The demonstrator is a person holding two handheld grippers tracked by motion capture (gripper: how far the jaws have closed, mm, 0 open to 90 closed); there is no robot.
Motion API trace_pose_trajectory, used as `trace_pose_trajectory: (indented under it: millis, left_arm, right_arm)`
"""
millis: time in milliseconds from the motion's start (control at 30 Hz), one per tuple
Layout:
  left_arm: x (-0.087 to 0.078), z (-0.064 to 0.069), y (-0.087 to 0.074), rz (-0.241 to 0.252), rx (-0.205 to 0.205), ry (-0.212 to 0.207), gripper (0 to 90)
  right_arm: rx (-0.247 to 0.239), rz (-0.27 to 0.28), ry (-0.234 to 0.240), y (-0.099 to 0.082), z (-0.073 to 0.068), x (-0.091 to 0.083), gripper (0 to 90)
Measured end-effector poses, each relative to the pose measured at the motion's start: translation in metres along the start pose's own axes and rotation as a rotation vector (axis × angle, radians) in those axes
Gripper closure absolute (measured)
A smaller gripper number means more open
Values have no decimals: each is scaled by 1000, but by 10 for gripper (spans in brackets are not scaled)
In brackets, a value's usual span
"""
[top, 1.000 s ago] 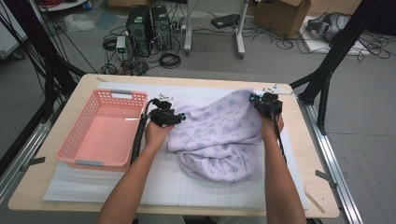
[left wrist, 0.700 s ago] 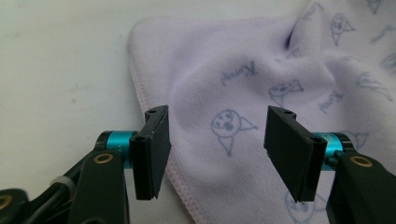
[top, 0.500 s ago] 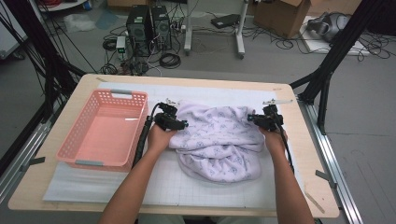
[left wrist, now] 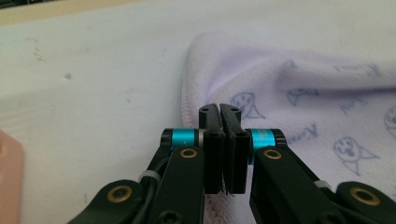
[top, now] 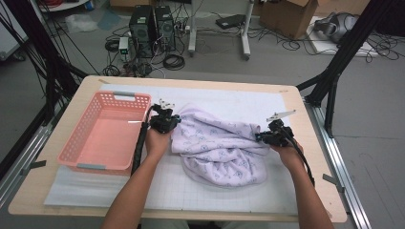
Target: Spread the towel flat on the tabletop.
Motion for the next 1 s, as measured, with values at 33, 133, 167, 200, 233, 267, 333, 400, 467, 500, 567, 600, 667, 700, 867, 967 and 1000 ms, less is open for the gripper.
trace_pose_trajectory:
  millis: [33, 133, 167, 200, 233, 267, 333, 400, 467, 500, 567, 600, 667, 700, 867, 967, 1000]
  left_arm:
    - [-1, -1, 2, 16, -11, 10, 877]
    - [0, -9, 9, 117, -97, 34, 877]
    - [0, -9, 9, 117, -97, 34, 876]
    - [2, -10, 9, 125, -111, 23, 876]
    - [4, -10, 7, 120, -107, 4, 862]
    - [6, -8, 5, 107, -91, -11, 824]
    - [8, -4, 3, 89, -64, -47, 724]
    - [3, -4, 4, 92, -84, -90, 536]
    - [-4, -3, 7, 103, -76, -148, 467]
    - [-8, -1, 7, 102, -58, -168, 467]
    - [-14, 3, 9, 88, -52, -213, 433]
    - [-17, 7, 9, 84, -44, -237, 433]
    - [-22, 16, 8, 96, -9, -259, 425]
    - [-25, 20, 7, 98, 3, -268, 424]
    - [-40, 28, -4, 75, 37, -311, 378]
    - [-50, 34, -15, 63, 59, -331, 359]
    - [-53, 35, -19, 56, 66, -330, 344]
  right_arm:
    - [8, 35, -22, 2, 4, -1, 863]
    - [63, 167, -105, 12, 16, -3, 864]
    - [63, 167, -105, 12, 16, -3, 864]
    - [84, 200, -133, 14, 20, -3, 865]
    - [131, 243, -190, 19, 27, -3, 865]
    - [169, 268, -218, 20, 29, -4, 865]
    - [204, 293, -250, 21, 31, -4, 859]
    - [244, 302, -270, 19, 34, -3, 776]
    - [282, 263, -260, 14, 35, -3, 550]
    - [282, 263, -260, 14, 35, -3, 550]
    - [260, 271, -254, 7, 30, -11, 521]
    - [260, 271, -254, 7, 30, -11, 521]
    - [241, 231, -210, 5, 26, -15, 503]
    - [223, 219, -206, 5, 22, -19, 501]
    - [126, 243, -165, 1, -1, -37, 487]
    - [75, 239, -135, -9, -15, -43, 483]
    - [55, 243, -105, -20, -24, -47, 495]
Point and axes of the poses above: each handheld gripper's, and its own axes: x roughly forward along the jaws, y roughly out of its top, z roughly to its right, the point moved 2 cm from there along x, roughly forward along the jaws, and after that the axes turned 1 degree about -y, right-handed, at the moved point
